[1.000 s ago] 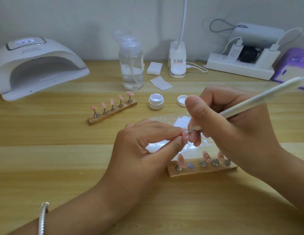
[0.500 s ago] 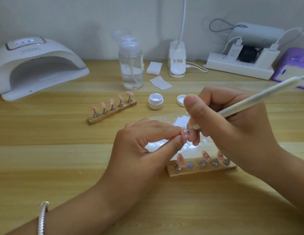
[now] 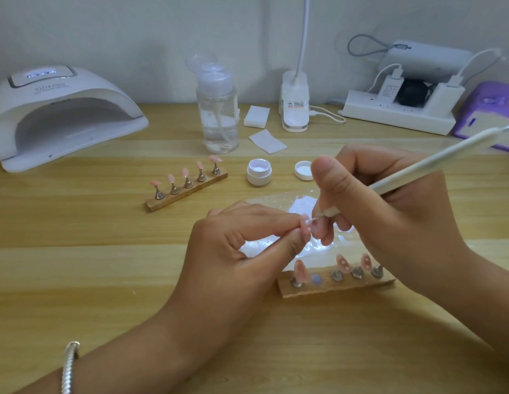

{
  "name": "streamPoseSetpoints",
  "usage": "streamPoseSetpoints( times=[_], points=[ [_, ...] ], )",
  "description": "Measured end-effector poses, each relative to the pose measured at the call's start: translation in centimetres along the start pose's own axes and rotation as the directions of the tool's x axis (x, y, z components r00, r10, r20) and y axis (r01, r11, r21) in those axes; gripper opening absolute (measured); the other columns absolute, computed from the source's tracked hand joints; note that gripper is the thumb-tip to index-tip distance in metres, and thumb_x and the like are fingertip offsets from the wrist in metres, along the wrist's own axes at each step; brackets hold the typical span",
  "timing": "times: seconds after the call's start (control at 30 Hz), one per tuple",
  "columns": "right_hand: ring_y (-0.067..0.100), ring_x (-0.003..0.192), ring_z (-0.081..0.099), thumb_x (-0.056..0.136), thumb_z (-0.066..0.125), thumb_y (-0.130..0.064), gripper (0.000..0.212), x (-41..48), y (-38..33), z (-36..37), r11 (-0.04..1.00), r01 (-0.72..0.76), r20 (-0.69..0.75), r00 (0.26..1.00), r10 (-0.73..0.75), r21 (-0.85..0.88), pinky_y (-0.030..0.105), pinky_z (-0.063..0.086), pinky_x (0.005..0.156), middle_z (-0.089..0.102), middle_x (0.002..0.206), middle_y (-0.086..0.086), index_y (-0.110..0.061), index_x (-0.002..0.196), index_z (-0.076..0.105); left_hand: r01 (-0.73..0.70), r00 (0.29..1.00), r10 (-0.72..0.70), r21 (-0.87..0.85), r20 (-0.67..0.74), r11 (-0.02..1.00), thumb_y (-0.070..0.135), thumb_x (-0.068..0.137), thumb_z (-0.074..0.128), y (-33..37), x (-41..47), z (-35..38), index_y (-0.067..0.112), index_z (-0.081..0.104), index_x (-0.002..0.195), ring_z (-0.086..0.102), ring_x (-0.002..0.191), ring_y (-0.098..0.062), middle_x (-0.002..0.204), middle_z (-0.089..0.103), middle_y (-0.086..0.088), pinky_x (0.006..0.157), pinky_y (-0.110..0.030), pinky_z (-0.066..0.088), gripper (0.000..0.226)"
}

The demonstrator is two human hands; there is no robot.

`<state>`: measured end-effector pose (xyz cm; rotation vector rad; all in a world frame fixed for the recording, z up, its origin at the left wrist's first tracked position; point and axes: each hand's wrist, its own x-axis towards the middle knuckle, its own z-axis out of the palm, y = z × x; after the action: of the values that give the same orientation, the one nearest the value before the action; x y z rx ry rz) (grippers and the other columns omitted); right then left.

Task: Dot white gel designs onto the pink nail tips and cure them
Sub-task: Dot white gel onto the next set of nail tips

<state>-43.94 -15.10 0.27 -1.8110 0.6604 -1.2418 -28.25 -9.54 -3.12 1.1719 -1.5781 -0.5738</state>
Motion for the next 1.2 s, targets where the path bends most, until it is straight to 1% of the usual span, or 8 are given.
streamPoseSetpoints(
  times=[0.13, 0.27, 0.4, 0.53, 0.63, 0.77, 0.9, 1.2],
  points=[
    [0.014, 0.041, 0.058, 0.094, 0.058, -0.020, 0.035, 0.3, -0.2, -0.1, 0.996, 0.026, -0.052, 0.998, -0.022, 0.085, 0.018, 0.044, 0.044, 0.056, 0.049, 0.002, -0.007, 0.061, 0.055, 0.012, 1.000, -0.013, -0.020, -0.019, 1.000, 0.029, 0.083, 0.073, -0.1, -0.1, 0.1, 0.025, 0.080, 0.087, 0.070, 0.091, -0.011, 0.087, 0.076, 0.020, 0.089, -0.050, 0.047, 0.009],
    [0.019, 0.037, 0.053, 0.094, 0.062, -0.022, 0.038, 1.0, -0.3, -0.6, 0.992, 0.029, -0.130, 0.991, -0.012, 0.125, 0.022, 0.041, 0.043, 0.048, 0.044, -0.005, -0.010, 0.058, 0.053, 0.012, 1.000, -0.012, -0.024, -0.026, 1.000, 0.028, 0.083, 0.073, 0.0, -0.1, 0.1, 0.028, 0.079, 0.085, 0.069, 0.087, -0.006, 0.085, 0.075, 0.021, 0.087, -0.043, 0.050, 0.006],
    [0.024, 0.036, 0.049, 0.093, 0.061, -0.021, 0.040, 1.4, -0.3, -1.3, 0.989, 0.025, -0.166, 0.986, 0.000, 0.147, 0.025, 0.040, 0.043, 0.041, 0.043, -0.002, -0.007, 0.056, 0.049, 0.015, 1.000, -0.016, -0.026, -0.026, 1.000, 0.029, 0.082, 0.074, 0.0, -0.1, 0.0, 0.030, 0.078, 0.085, 0.070, 0.088, -0.004, 0.086, 0.075, 0.024, 0.087, -0.035, 0.049, 0.005],
    [0.014, 0.037, 0.042, 0.093, 0.060, -0.022, 0.038, 1.8, -0.1, -1.7, 0.990, 0.039, -0.187, 0.982, -0.013, 0.136, 0.025, 0.036, 0.042, 0.044, 0.046, -0.006, -0.011, 0.058, 0.051, 0.010, 1.000, -0.011, -0.030, -0.029, 0.999, 0.030, 0.082, 0.074, 0.0, -0.2, 0.1, 0.033, 0.078, 0.084, 0.069, 0.090, -0.004, 0.087, 0.074, 0.026, 0.090, -0.049, 0.048, 0.005],
    [0.014, 0.037, 0.037, 0.092, 0.068, -0.029, 0.042, 2.1, 0.6, -2.3, 1.000, -0.016, -0.215, 0.976, 0.015, 0.000, 0.022, 0.032, 0.041, 0.045, 0.047, -0.004, -0.009, 0.058, 0.052, 0.008, 1.000, -0.009, -0.031, -0.029, 0.999, 0.030, 0.082, 0.074, 0.0, -0.2, 0.1, 0.035, 0.077, 0.084, 0.069, 0.090, -0.003, 0.087, 0.074, 0.027, 0.089, -0.055, 0.047, 0.006],
    [0.013, 0.038, 0.043, 0.088, 0.068, -0.044, 0.047, 2.3, 2.1, -3.0, 0.953, -0.146, -0.094, 0.988, 0.125, -0.266, 0.018, 0.035, 0.042, 0.047, 0.043, -0.001, -0.005, 0.063, 0.061, 0.000, 0.999, -0.001, -0.023, -0.032, 1.000, 0.029, 0.082, 0.075, 0.0, -0.1, 0.1, 0.033, 0.078, 0.082, 0.069, 0.088, -0.003, 0.086, 0.074, 0.026, 0.088, -0.048, 0.048, 0.005],
    [0.007, 0.035, 0.045, 0.095, 0.053, -0.049, 0.052, 2.1, 3.4, -3.1, 0.916, -0.247, -0.039, 0.968, 0.247, -0.316, 0.012, 0.036, 0.042, 0.048, 0.041, -0.002, -0.012, 0.061, 0.067, 0.010, 1.000, -0.011, -0.024, -0.027, 1.000, 0.031, 0.081, 0.075, 0.0, -0.1, 0.1, 0.033, 0.078, 0.083, 0.069, 0.090, -0.004, 0.086, 0.073, 0.027, 0.089, -0.048, 0.047, 0.005],
    [0.009, 0.040, 0.053, 0.095, 0.054, -0.050, 0.047, 2.0, 4.5, -3.4, 0.864, -0.236, 0.031, 0.960, 0.279, -0.445, 0.019, 0.044, 0.044, 0.054, 0.043, -0.006, -0.019, 0.062, 0.068, 0.007, 1.000, -0.007, -0.002, -0.022, 1.000, 0.032, 0.081, 0.074, -0.1, -0.2, -0.1, 0.034, 0.077, 0.081, 0.069, 0.090, -0.004, 0.084, 0.073, 0.027, 0.089, -0.035, 0.046, 0.004]
  ],
)
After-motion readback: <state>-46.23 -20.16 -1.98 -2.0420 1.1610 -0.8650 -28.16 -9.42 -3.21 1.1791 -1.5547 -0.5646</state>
